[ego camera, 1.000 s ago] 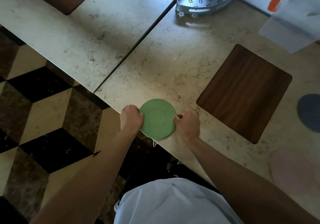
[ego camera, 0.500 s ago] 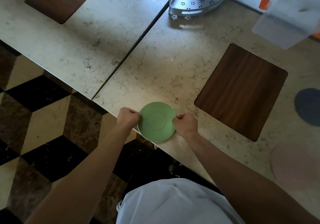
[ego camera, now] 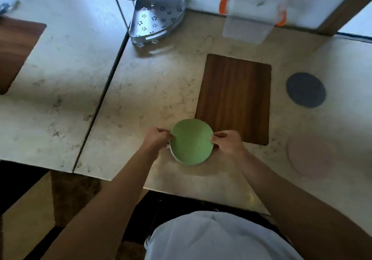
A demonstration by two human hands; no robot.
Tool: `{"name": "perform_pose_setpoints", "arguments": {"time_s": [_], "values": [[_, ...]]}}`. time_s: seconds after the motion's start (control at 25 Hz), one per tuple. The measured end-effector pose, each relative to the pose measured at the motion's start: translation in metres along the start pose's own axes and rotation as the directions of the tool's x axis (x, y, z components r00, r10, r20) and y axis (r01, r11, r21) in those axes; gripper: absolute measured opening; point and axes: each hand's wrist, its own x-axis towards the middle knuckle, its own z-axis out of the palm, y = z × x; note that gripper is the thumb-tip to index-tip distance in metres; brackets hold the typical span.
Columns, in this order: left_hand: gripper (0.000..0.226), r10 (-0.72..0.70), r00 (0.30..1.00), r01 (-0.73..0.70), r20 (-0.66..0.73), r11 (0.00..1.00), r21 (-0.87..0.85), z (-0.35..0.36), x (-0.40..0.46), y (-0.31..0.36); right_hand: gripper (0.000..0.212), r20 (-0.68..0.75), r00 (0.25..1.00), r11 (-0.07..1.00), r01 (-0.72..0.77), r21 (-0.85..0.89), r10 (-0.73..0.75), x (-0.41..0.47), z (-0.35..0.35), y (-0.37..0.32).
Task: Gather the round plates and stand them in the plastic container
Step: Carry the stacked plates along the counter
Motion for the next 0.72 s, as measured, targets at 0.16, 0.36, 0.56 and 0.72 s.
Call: {"name": "perform_pose_setpoints", "arguments": {"time_s": [0.16, 0.36, 0.56, 0.72], "values": [[0.019, 0.038, 0.988, -0.053, 0.148, 0.993, 0.102, 0.073, 0.002, 0.037, 0.014, -0.157, 0.985, 0.985, -0.044, 0.168, 0.071, 0.002, -0.068, 0.025], [0.015, 0.076, 0.951, -0.154, 0.301, 0.957, 0.244, 0.191, -0.015, 0.069, 0.016, -0.294, 0.94, 0.927, -0.053, 0.37, 0.171, -0.004, -0.165, 0.074], [0.014, 0.011, 0.929, -0.126, 0.369, 0.949, 0.29, 0.3, -0.039, 0.084, 0.005, -0.35, 0.892, 0.866, -0.084, 0.493, 0.286, -0.007, -0.251, 0.123], [0.017, -0.009, 0.919, -0.138, 0.395, 0.93, 0.341, 0.366, -0.049, 0.078, 0.01, -0.388, 0.858, 0.854, -0.106, 0.509, 0.337, -0.001, -0.3, 0.158]]}}
